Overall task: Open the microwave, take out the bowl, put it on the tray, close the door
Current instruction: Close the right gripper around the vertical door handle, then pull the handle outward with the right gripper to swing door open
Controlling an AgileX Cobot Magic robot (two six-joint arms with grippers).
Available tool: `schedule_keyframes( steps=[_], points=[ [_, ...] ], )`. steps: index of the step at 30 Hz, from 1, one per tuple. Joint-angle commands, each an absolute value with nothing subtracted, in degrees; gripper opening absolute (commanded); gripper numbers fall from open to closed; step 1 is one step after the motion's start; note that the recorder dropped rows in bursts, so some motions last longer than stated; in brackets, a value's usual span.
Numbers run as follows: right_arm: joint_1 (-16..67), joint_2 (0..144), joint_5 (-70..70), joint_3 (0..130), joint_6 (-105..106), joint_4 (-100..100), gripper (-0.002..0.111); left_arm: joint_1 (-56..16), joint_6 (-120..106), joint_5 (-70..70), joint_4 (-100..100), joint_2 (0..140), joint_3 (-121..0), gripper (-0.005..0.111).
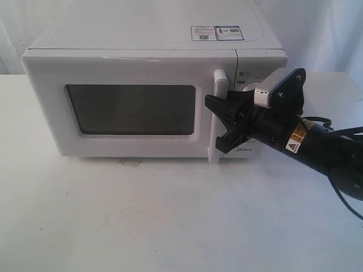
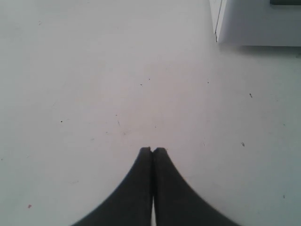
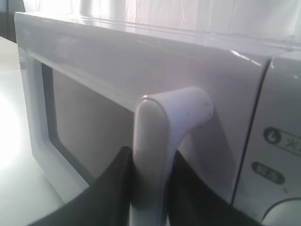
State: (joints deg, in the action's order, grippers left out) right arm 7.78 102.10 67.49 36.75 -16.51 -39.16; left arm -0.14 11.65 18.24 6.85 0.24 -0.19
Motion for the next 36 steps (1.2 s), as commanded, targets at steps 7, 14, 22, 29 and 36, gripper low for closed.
schedule_keyframes(
  steps=[7,14,22,29,36],
  points=[
    [8.0,98.3,70.0,37.4,-21.5,-53.1,0.0,-0.1,11.8,19.1,6.4,0.0,0.0,0.0],
    [8.0,98.3,70.0,36.5,-22.4,-56.0,0.0,-0.1,11.8,19.1,6.4,0.0,0.0,0.0],
    [10.7,98.3,70.0,36.5,-22.4,-56.8,0.0,-0.1,11.8,19.1,6.4,0.0,0.0,0.0],
    [12.0,98.3,70.0,36.5,-22.7,-57.9,0.0,-0.1,11.8,19.1,6.4,0.0,0.0,0.0],
    [12.0,97.7,70.0,36.5,-24.1,-61.4,0.0,-0.1,11.8,19.1,6.4,0.0,0.0,0.0]
  ],
)
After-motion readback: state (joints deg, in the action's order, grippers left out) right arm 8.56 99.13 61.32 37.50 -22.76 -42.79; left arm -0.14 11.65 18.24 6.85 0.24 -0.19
